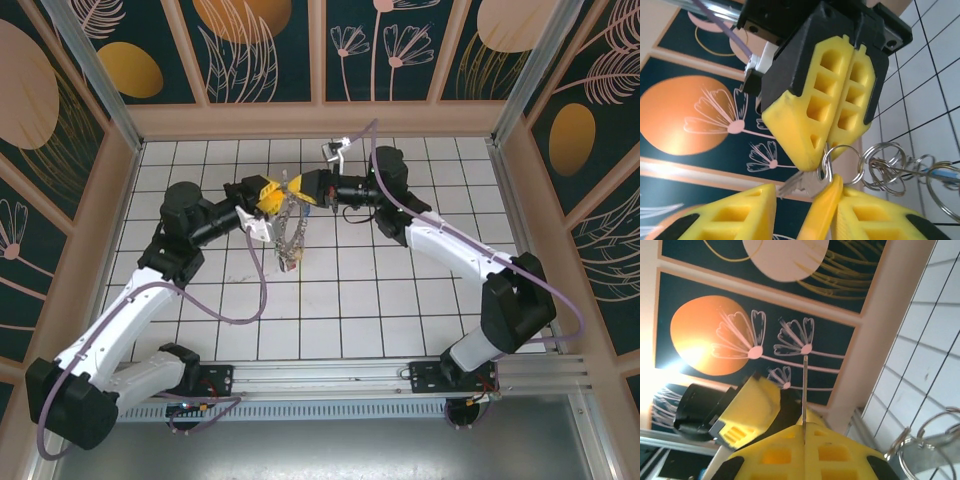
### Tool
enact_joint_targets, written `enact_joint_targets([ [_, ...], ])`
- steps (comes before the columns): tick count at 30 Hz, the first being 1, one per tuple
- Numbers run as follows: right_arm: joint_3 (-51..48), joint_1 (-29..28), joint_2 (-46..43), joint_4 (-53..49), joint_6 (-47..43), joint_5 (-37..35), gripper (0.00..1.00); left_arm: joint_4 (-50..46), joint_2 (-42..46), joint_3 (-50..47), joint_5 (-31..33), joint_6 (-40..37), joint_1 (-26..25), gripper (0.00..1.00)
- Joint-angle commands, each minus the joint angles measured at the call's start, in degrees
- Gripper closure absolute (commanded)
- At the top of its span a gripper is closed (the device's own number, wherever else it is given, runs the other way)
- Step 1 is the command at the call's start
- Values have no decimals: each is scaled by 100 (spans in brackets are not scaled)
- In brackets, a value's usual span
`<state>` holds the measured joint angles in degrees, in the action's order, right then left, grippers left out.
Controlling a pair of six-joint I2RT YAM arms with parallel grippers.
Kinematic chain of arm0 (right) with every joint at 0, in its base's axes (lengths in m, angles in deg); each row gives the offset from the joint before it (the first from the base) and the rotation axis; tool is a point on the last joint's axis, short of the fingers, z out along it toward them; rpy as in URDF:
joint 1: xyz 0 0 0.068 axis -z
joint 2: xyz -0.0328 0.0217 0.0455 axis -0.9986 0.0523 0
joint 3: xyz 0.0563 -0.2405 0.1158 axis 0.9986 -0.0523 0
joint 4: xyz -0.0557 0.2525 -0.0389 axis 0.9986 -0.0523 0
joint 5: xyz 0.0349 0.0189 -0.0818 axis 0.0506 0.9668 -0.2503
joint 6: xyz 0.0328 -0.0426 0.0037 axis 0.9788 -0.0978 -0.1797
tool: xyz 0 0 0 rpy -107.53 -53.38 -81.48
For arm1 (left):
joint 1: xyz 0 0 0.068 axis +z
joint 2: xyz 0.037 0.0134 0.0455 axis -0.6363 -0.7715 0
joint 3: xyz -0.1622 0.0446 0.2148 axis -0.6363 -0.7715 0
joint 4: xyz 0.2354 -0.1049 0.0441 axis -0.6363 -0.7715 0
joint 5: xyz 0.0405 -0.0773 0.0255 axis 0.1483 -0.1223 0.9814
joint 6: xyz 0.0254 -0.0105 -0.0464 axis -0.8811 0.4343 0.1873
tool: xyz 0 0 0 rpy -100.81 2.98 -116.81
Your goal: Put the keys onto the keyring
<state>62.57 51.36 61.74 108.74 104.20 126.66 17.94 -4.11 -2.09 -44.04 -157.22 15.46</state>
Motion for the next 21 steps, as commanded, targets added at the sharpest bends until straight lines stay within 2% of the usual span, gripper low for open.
enact_joint_targets([
  [1, 58, -104, -562, 38, -1221, -833, 100, 365, 267, -221, -23, 963, -34, 65],
  [3, -34, -255, -818, -82, -1918, -1400, 100, 460, 310, -303, 50, 1350, -17, 61],
  [9, -686, -752, -1543, 688, -4026, -2729, 100, 608, 307, -394, 365, 2462, 82, 56],
  [12, -762, -864, -1672, 823, -4815, -2996, 100, 808, 343, -490, 365, 2950, 225, 55],
  [16, -558, -909, -1663, 653, -5889, -2967, 100, 1358, 480, -712, 260, 3616, 432, 55],
  [19, -462, -945, -1726, 551, -6830, -2937, 100, 1628, 560, -845, 472, 4030, 567, 55],
  [21, -471, -954, -1798, 528, -7455, -2877, 100, 1683, 585, -895, 734, 4301, 669, 49],
])
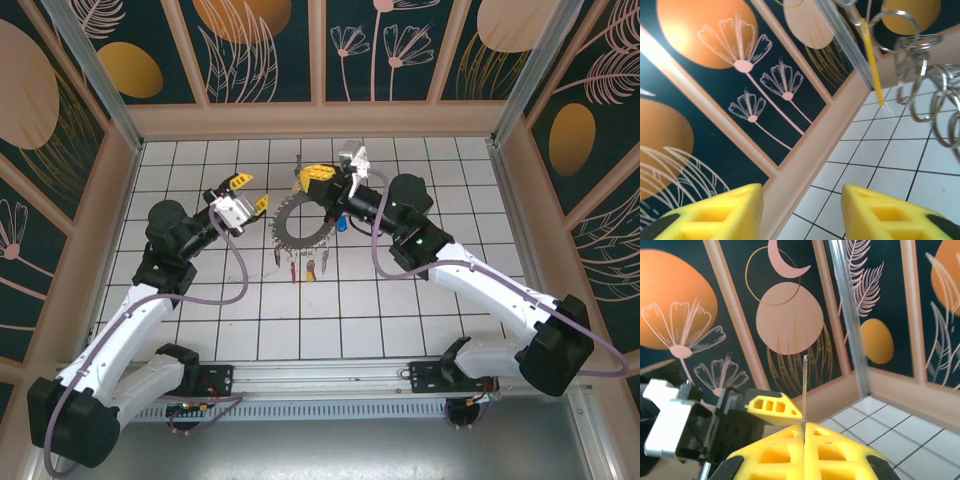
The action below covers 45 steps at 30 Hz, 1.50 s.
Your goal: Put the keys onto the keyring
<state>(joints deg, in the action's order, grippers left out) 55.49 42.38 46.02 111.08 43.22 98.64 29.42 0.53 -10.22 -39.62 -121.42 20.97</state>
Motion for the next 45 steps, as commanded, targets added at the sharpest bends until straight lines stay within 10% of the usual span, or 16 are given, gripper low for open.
enact_joint_targets([
  [1, 209, -55, -258, 291, -1660, -38, 100, 521, 120, -100, 441, 863, 175, 45],
  [11, 266, 38, -190, 100, -2812, -282, 100, -44, -283, 78, 2252, 2977, 613, 2],
  [25, 79, 49, 117, 1215, -1788, -726, 100, -1149, -1367, 665, 1917, 5711, 1538, 1],
  [45, -524, -605, 1188, 1890, -390, -1141, 100, -1067, -1210, 213, 2113, 5953, 2029, 1],
])
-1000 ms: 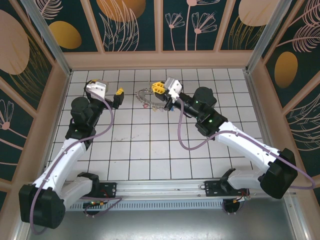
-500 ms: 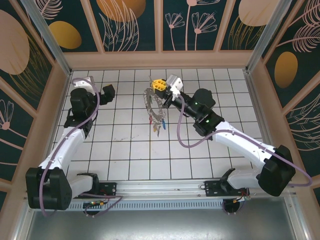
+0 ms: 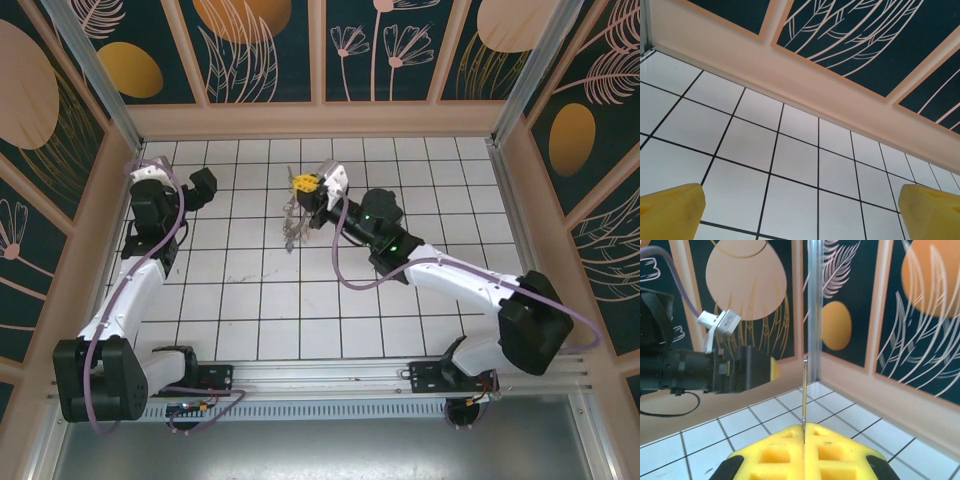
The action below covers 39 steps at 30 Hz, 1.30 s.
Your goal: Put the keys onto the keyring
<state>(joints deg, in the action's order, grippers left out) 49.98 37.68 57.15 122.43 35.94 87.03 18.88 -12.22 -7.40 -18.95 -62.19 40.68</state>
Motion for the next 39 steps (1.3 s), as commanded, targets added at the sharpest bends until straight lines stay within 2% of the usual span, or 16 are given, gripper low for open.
enact_joint_targets([
  [1, 14, -169, 154, 817, 405, 19, 100, -43, 75, -75, 58, 8, 71, 1],
  [11, 129, -447, 1041, 1501, 1659, 413, 100, -656, -12, -9, 104, -6, 473, 1],
  [15, 31, -416, 1166, 1579, 1934, -206, 100, -593, 103, -74, 151, -201, 525, 1],
  [22, -830, 115, 1100, 2013, 2792, -522, 100, -340, 350, -414, 412, -630, 520, 1],
  [33, -2194, 786, 558, 2038, 3143, -834, 100, 46, 450, -975, 851, -399, 525, 2],
  [39, -2799, 1044, 459, 2089, 3598, -1309, 100, 283, 322, -1176, 1199, -282, 525, 1],
])
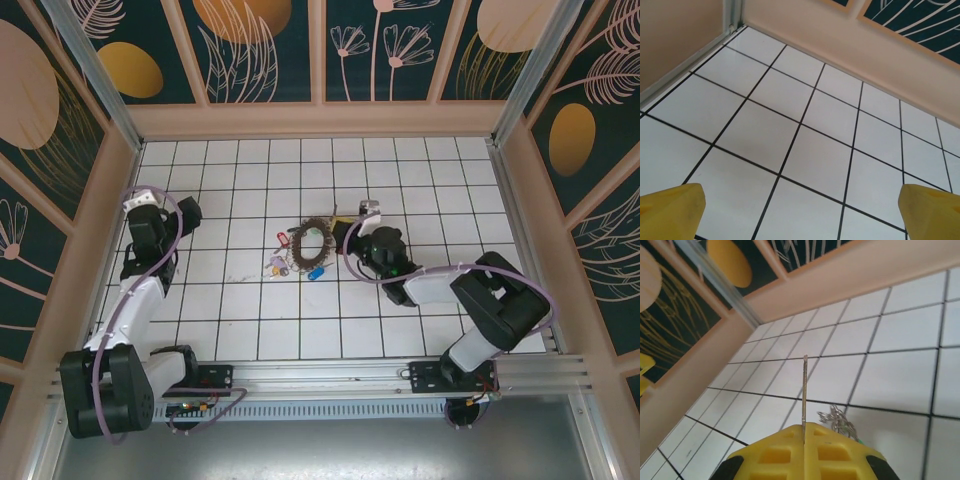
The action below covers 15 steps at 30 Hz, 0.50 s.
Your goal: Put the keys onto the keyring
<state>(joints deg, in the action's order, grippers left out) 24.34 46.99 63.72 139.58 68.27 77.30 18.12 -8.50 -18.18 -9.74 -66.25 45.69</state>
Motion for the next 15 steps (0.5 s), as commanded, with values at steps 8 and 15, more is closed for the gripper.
enact_joint_targets([
  [8, -439, 528, -269, -746, 988, -626, 100, 585, -280, -296, 541, 139, 24, 1],
  [15, -531, 836, -188, -1284, 1734, -766, 100, 528, -419, -343, 946, 107, 24, 1],
])
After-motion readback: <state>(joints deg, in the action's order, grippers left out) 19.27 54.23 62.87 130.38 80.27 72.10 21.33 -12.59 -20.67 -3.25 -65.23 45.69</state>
